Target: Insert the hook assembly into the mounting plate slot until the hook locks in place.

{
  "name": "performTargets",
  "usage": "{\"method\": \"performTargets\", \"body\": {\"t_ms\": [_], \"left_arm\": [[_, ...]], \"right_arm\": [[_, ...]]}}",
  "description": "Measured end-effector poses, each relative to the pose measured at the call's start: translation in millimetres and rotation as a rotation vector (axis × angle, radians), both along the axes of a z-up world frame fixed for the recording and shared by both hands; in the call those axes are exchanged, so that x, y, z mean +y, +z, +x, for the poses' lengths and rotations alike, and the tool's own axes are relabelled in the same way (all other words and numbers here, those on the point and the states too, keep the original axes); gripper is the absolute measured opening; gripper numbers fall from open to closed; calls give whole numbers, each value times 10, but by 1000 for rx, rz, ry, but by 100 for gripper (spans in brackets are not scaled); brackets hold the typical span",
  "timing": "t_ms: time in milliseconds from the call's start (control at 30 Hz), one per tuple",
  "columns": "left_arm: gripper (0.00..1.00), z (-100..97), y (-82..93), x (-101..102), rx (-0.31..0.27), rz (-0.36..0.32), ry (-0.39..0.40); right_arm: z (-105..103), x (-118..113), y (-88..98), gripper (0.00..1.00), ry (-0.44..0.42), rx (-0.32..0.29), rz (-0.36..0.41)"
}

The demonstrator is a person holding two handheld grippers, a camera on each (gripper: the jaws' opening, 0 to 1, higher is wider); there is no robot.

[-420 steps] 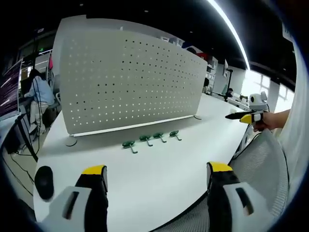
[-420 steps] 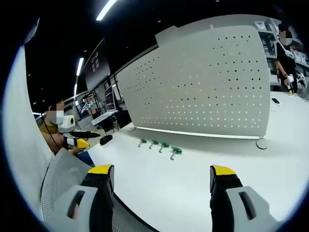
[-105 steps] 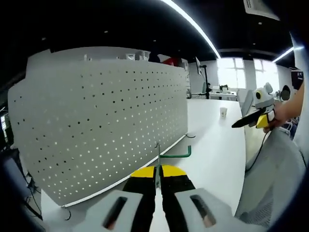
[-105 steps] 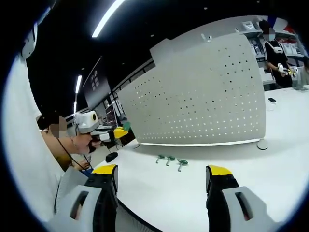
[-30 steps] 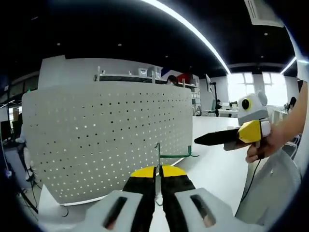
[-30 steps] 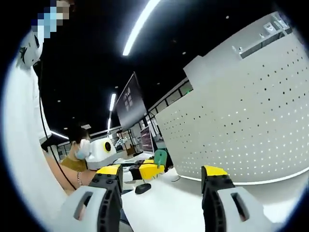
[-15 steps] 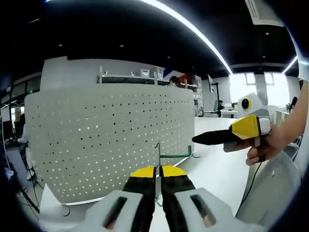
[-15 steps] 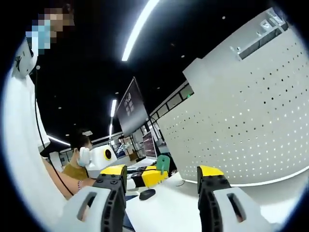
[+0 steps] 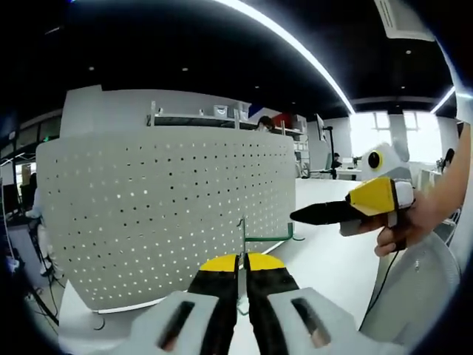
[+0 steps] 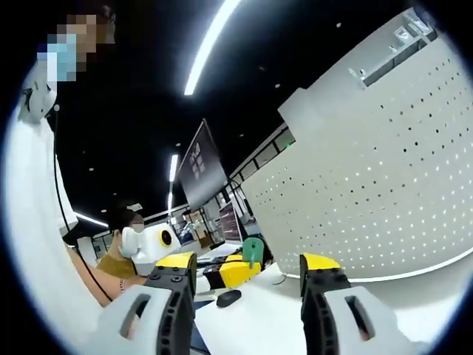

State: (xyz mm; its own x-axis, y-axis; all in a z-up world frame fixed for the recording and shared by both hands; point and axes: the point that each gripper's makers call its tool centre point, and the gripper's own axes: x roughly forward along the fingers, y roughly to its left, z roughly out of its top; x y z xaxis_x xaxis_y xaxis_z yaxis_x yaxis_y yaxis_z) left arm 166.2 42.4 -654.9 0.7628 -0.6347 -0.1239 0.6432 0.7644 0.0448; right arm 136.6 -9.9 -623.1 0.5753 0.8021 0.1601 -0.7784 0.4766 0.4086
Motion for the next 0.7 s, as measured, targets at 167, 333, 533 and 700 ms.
{"method": "performTargets", "body": {"t_ms": [167, 333, 533, 700], "left_arm": [[2, 9, 0, 7, -1, 0, 3], [2, 13, -9, 16, 0, -2, 8], [2, 12, 0, -6, -3, -5, 7], [2, 12, 20, -22, -6, -11, 5]], "right_arm": [[14, 18, 32, 50, 2, 0, 16], [23, 10, 24, 47, 3, 8, 27], [27, 33, 16, 43, 10, 19, 39], [28, 71, 17, 40, 24, 25, 41]]}}
